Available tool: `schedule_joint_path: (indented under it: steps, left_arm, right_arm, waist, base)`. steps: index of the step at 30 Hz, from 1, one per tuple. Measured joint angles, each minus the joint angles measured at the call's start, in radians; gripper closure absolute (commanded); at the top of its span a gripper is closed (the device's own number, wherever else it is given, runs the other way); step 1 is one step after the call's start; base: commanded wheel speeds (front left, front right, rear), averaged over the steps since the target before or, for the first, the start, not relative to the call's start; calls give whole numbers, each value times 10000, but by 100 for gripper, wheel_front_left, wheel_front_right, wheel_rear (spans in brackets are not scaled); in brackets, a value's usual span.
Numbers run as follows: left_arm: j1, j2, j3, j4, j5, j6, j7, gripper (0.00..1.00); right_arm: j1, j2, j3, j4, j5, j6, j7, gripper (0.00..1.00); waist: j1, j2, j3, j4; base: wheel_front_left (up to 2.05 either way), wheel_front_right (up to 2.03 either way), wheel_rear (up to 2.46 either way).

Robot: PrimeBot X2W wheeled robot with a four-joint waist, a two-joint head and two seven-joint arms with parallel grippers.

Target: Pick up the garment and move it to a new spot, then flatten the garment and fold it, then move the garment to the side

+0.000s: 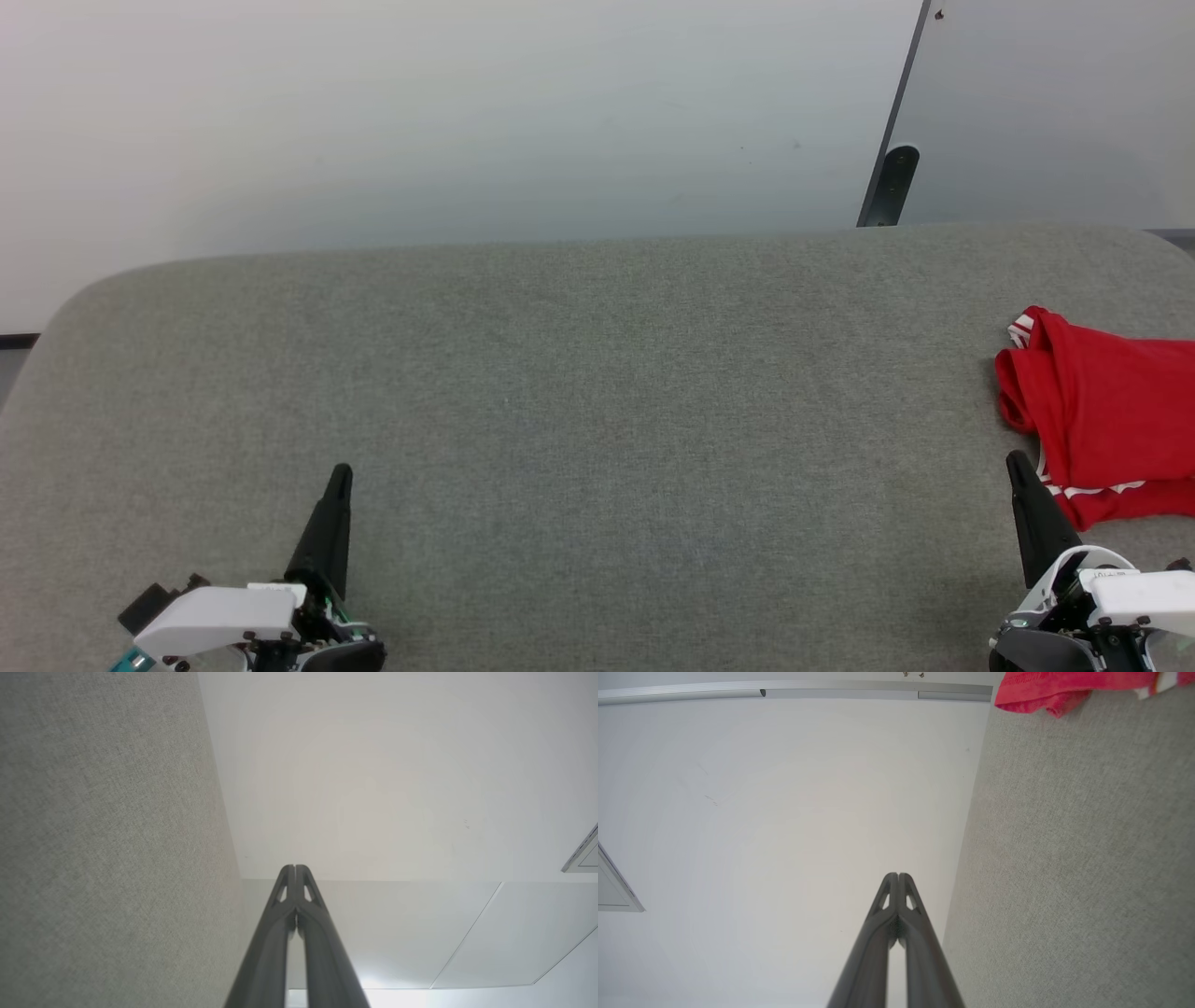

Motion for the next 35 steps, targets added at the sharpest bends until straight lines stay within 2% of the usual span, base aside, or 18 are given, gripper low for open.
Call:
schedule_joint_path:
  steps: [35]
  left_arm:
    - [0,0,0,0,0,-2,0,100]
  right_arm:
    - [0,0,0,0,0,0,-2,100]
  waist:
    - [0,0,0,0]
  base:
    - [0,0,0]
